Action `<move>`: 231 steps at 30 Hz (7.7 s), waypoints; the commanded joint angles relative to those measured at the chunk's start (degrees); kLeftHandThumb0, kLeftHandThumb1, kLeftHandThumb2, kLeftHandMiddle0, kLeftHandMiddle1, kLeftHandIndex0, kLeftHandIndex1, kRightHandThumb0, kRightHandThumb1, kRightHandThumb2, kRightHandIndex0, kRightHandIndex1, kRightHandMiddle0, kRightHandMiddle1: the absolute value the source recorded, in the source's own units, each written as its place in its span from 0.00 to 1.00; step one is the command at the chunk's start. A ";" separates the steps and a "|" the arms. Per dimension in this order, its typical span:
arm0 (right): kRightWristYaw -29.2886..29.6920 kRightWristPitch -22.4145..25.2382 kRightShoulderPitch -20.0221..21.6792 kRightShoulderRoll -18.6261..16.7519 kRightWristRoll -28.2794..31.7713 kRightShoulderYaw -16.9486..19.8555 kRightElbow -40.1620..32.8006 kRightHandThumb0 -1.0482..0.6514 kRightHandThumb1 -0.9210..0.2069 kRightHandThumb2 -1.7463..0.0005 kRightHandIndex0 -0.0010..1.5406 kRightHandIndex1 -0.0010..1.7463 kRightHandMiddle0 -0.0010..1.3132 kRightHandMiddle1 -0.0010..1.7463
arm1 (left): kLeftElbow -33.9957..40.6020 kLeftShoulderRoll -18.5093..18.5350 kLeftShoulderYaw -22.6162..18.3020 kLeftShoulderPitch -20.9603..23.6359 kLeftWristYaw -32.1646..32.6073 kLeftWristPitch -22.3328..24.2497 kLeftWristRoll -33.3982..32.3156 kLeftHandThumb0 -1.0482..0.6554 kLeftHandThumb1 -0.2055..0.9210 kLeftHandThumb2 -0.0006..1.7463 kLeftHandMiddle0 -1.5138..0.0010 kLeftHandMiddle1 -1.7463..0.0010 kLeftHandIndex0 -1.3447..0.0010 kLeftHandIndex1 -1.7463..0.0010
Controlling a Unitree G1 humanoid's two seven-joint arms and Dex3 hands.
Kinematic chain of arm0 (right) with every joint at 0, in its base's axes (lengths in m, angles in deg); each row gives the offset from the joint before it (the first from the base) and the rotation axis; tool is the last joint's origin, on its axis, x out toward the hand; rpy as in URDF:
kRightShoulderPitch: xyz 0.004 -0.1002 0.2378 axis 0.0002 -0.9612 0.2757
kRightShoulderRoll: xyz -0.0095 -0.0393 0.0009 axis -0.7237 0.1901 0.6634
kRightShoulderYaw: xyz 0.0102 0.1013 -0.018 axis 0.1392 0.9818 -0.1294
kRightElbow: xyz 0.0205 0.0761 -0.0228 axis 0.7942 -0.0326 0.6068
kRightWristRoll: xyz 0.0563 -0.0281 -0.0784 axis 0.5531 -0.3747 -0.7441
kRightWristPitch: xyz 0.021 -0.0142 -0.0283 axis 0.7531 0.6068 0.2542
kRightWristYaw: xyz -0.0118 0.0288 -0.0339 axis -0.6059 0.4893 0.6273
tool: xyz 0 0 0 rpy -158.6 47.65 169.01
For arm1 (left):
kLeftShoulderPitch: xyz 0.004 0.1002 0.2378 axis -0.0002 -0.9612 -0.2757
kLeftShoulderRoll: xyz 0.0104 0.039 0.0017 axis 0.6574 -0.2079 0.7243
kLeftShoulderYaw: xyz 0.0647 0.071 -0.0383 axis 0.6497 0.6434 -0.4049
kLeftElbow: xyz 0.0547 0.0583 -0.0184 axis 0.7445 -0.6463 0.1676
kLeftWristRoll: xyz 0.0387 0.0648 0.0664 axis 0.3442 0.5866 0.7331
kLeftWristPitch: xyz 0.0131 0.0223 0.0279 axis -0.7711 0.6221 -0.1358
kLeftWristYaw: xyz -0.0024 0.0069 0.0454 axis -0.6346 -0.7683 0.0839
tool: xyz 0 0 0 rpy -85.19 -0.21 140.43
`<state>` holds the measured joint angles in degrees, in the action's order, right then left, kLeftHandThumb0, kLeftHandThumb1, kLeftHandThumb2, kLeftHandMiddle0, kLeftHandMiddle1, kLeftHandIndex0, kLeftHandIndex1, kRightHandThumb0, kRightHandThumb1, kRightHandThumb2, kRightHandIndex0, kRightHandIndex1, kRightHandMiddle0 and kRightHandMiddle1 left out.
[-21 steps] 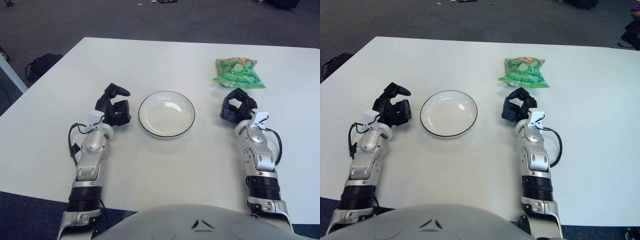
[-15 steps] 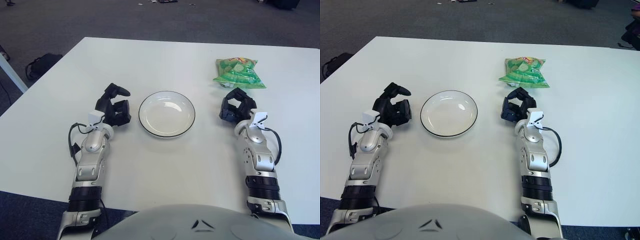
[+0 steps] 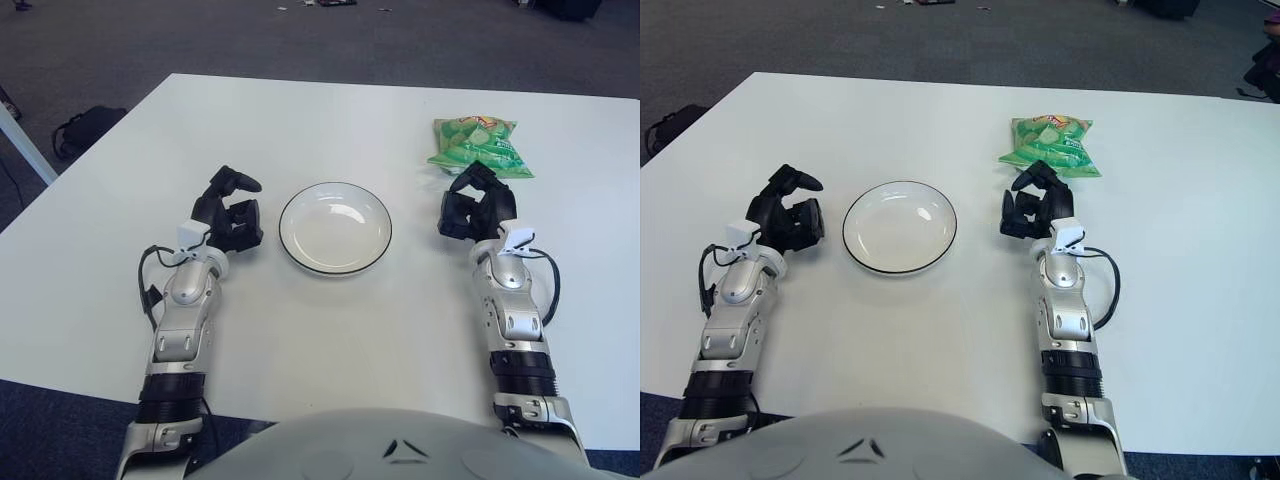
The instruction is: Put the snack into the plate.
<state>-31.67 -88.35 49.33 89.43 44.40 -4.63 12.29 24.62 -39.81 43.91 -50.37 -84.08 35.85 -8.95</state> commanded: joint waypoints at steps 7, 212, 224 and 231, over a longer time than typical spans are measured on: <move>-3.99 -8.34 -4.81 -1.38 2.84 1.00 8.69 0.30 0.64 0.16 0.85 1.00 0.54 1.00 | -3.59 -2.37 0.66 -4.65 0.22 -0.72 0.45 0.36 0.60 0.64 0.23 0.00 0.64 0.00; -25.29 -16.17 43.52 32.09 -26.43 -22.84 70.65 0.08 0.00 0.53 0.01 0.01 0.00 0.32 | -3.26 -4.59 -2.22 -4.39 7.03 -2.82 3.28 0.35 0.54 0.69 0.19 0.00 0.60 0.00; -36.98 -19.61 41.48 38.56 -22.91 -21.45 60.17 0.12 0.00 0.58 0.03 0.02 0.00 0.39 | -3.57 -4.53 -2.43 -4.18 6.25 -3.91 2.17 0.35 0.53 0.70 0.19 0.00 0.59 0.00; -42.41 -18.88 34.69 42.75 -19.18 -18.99 45.89 0.15 0.00 0.60 0.06 0.03 0.00 0.40 | -3.87 -4.45 -2.58 -3.88 6.21 -3.52 1.74 0.35 0.55 0.69 0.20 0.00 0.60 0.00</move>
<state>-70.36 -108.62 88.68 130.69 23.50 -24.42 64.57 24.18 -42.14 41.12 -50.72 -77.83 32.24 -6.84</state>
